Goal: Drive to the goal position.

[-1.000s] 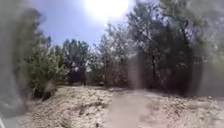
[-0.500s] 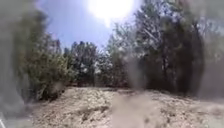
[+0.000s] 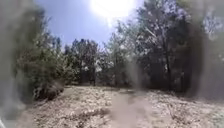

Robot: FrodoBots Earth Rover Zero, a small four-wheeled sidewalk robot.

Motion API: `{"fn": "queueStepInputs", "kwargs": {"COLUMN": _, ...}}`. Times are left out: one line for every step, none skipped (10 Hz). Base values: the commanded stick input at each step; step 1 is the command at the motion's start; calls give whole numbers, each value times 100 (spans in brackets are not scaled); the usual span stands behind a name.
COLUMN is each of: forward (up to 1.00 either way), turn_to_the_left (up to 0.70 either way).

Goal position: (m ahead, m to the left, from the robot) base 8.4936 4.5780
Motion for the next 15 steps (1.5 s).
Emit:
{"fn": "queueStepInputs", "kwargs": {"forward": 44, "turn_to_the_left": 2}}
{"fn": "queueStepInputs", "kwargs": {"forward": 44, "turn_to_the_left": 2}}
{"fn": "queueStepInputs", "kwargs": {"forward": 44, "turn_to_the_left": 2}}
{"fn": "queueStepInputs", "kwargs": {"forward": 44, "turn_to_the_left": 2}}
{"fn": "queueStepInputs", "kwargs": {"forward": 44, "turn_to_the_left": 2}}
{"fn": "queueStepInputs", "kwargs": {"forward": 44, "turn_to_the_left": 2}}
{"fn": "queueStepInputs", "kwargs": {"forward": 44, "turn_to_the_left": 2}}
{"fn": "queueStepInputs", "kwargs": {"forward": 44, "turn_to_the_left": 2}}
{"fn": "queueStepInputs", "kwargs": {"forward": 44, "turn_to_the_left": 2}}
{"fn": "queueStepInputs", "kwargs": {"forward": 44, "turn_to_the_left": 2}}
{"fn": "queueStepInputs", "kwargs": {"forward": 44, "turn_to_the_left": 2}}
{"fn": "queueStepInputs", "kwargs": {"forward": 44, "turn_to_the_left": 2}}
{"fn": "queueStepInputs", "kwargs": {"forward": 44, "turn_to_the_left": 2}}
{"fn": "queueStepInputs", "kwargs": {"forward": 44, "turn_to_the_left": 2}}
{"fn": "queueStepInputs", "kwargs": {"forward": 44, "turn_to_the_left": 2}}
